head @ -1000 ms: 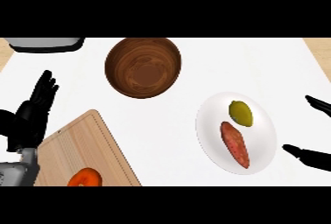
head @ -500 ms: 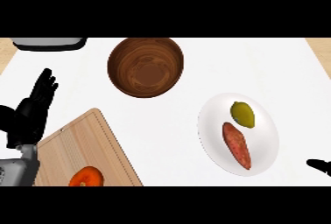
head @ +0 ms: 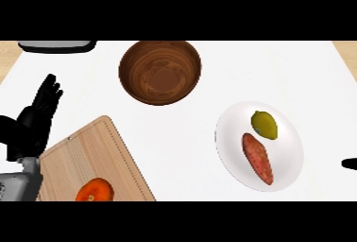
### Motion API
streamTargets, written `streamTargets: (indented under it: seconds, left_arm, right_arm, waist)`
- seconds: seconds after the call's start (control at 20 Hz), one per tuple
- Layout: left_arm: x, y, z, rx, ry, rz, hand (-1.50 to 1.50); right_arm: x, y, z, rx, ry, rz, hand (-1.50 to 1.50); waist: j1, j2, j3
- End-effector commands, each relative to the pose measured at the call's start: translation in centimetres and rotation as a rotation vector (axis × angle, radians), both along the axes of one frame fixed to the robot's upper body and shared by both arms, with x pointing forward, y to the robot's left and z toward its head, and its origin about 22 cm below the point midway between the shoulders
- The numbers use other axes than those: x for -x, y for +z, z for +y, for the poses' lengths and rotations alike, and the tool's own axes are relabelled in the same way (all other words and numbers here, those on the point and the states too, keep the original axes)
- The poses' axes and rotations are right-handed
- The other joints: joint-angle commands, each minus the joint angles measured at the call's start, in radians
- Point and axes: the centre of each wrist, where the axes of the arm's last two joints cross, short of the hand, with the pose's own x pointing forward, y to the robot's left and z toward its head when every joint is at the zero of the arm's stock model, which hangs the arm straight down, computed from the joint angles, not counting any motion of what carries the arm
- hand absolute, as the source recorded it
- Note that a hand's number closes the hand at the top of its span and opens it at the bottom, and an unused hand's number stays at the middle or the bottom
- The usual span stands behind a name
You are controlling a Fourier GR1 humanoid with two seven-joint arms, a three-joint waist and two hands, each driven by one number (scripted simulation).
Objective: Pick the lemon from the plate and place it in the bowl
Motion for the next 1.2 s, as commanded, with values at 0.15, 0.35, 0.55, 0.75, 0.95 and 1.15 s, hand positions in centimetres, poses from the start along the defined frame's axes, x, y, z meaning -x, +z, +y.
streamTargets:
  seconds: [0.15,0.35,0.55,0.75,0.95,1.15]
  left_arm:
    - [-0.5,0.8,-0.7,-0.003,-0.010,0.001,0.00]
    - [-0.1,-1.0,-1.5,0.007,-0.005,-0.004,0.00]
    - [-0.9,0.3,-1.4,0.011,-0.021,-0.014,0.00]
    - [0.9,0.9,-0.1,-0.019,-0.015,-0.011,0.00]
    - [-0.8,0.5,0.9,0.020,-0.011,0.009,0.00]
    - [1.3,-0.8,-0.4,0.002,-0.007,0.018,0.00]
  right_arm:
    - [-3.0,1.6,2.8,0.235,0.007,0.195,-1.50]
    - [-4.4,2.6,5.3,0.302,0.076,0.280,-1.50]
    - [-6.9,-0.9,5.2,0.339,0.113,0.398,-1.50]
    - [-7.1,-0.9,8.3,0.441,0.099,0.462,-1.50]
    - [-7.5,-2.4,8.2,0.501,0.113,0.492,-1.50]
    - [-7.6,-3.3,7.2,0.514,0.059,0.354,-1.50]
  waist:
    - [0.008,0.001,0.001]
    - [0.002,0.000,0.001]
    - [0.007,0.004,0.001]
    - [0.005,-0.001,0.001]
    - [-0.005,0.001,0.001]
    - [-0.004,0.000,0.002]
